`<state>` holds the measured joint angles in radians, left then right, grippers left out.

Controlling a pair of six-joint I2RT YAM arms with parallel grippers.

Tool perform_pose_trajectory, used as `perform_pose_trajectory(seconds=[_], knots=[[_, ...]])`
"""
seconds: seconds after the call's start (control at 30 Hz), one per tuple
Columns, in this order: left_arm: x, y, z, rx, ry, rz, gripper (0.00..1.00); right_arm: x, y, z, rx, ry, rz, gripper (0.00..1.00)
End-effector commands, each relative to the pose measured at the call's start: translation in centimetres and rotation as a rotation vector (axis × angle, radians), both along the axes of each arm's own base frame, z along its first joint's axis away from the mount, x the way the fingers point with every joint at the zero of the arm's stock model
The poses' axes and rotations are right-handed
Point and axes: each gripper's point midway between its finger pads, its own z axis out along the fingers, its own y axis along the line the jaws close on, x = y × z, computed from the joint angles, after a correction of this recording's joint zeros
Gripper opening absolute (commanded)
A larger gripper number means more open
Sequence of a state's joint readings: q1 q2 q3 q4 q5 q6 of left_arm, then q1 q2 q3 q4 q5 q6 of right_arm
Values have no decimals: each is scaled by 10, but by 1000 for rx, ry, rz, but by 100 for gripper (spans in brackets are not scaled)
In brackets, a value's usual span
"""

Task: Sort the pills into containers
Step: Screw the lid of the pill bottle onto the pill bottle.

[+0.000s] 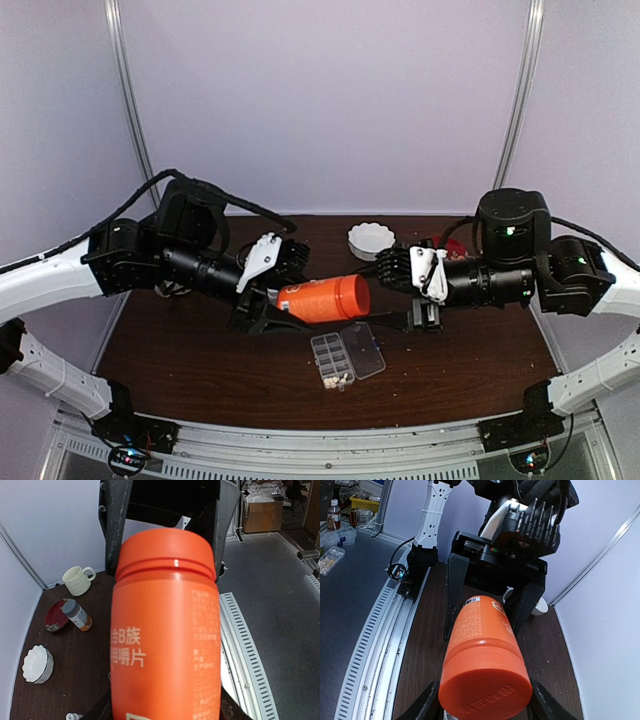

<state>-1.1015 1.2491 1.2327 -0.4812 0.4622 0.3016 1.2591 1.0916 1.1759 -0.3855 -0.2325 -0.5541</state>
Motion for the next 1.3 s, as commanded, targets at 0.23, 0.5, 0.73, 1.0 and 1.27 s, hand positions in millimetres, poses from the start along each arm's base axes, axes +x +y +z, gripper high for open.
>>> perform_pose_trajectory(seconds=[0.23, 0.5, 0.73, 1.0, 1.27], knots=[[7, -3, 25, -70, -61, 27, 0, 1, 5, 30, 110, 145, -48, 31], [58, 4, 27, -57, -299, 250, 0, 5, 14, 25, 122, 561, -181, 17], [103, 8, 44, -87, -557, 441, 0, 24, 2, 39, 279, 934, -411, 0], [118, -4, 55, -61, -714, 507, 0, 38, -6, 29, 359, 1126, -548, 0], [132, 5, 70, 10, -905, 672, 0, 49, 3, 1, 473, 1430, -546, 0]])
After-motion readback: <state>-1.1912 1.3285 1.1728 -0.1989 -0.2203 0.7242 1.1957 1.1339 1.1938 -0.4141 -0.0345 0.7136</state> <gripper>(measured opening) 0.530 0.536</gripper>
